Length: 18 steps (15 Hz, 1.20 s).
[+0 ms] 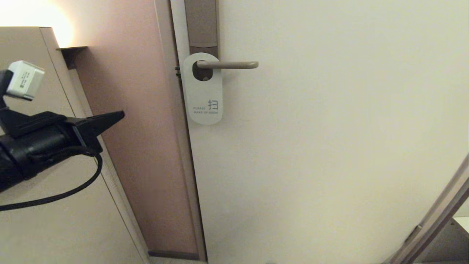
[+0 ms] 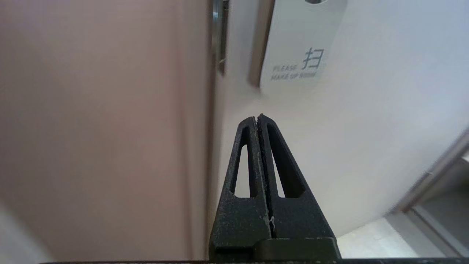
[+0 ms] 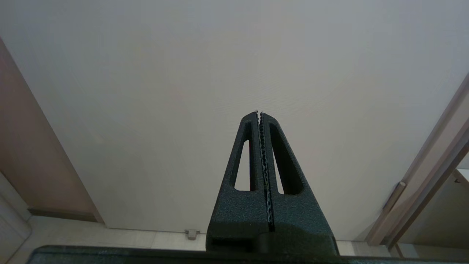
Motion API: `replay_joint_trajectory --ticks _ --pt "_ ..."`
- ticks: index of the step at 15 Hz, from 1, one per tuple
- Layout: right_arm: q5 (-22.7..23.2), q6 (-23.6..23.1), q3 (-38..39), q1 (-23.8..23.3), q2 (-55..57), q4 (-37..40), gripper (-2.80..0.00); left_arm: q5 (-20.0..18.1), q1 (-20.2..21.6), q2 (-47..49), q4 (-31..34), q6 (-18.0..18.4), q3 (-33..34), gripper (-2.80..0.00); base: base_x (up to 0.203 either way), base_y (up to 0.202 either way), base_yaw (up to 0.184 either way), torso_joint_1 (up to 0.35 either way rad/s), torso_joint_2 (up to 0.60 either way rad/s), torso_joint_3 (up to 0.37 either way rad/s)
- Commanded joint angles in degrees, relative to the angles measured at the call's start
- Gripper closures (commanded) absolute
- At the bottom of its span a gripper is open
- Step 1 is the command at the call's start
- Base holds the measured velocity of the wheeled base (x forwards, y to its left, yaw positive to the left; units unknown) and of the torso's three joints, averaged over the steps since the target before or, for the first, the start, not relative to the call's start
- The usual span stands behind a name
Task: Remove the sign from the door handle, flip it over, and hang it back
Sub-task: Take down the sign
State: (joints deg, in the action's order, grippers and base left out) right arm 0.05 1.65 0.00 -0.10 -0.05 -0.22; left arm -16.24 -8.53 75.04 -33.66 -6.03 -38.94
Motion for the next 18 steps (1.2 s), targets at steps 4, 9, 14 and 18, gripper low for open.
replay_joint_trajectory --ticks 4,9,14,18 --pt "0.0 0.0 0.0 0.0 0.0 0.0 0.0 -5.1 0.0 10.3 -0.7 -2.5 -7.7 0.0 0.0 0.0 0.0 0.0 0.0 0.0" --pt "0.0 0.0 0.0 0.0 0.0 0.0 0.0 -11.4 0.0 13.2 -0.7 -3.2 -10.3 0.0 0.0 0.0 0.0 0.0 0.0 0.0" --pt "0.0 0.0 0.0 0.0 0.0 0.0 0.0 -18.1 2.0 16.3 -1.0 -5.1 -13.0 0.0 0.0 0.0 0.0 0.0 0.0 0.0" --pt "0.0 0.0 0.0 0.0 0.0 0.0 0.0 -24.6 3.7 18.8 -3.3 -5.2 -14.1 0.0 0.0 0.0 0.0 0.0 0.0 0.0"
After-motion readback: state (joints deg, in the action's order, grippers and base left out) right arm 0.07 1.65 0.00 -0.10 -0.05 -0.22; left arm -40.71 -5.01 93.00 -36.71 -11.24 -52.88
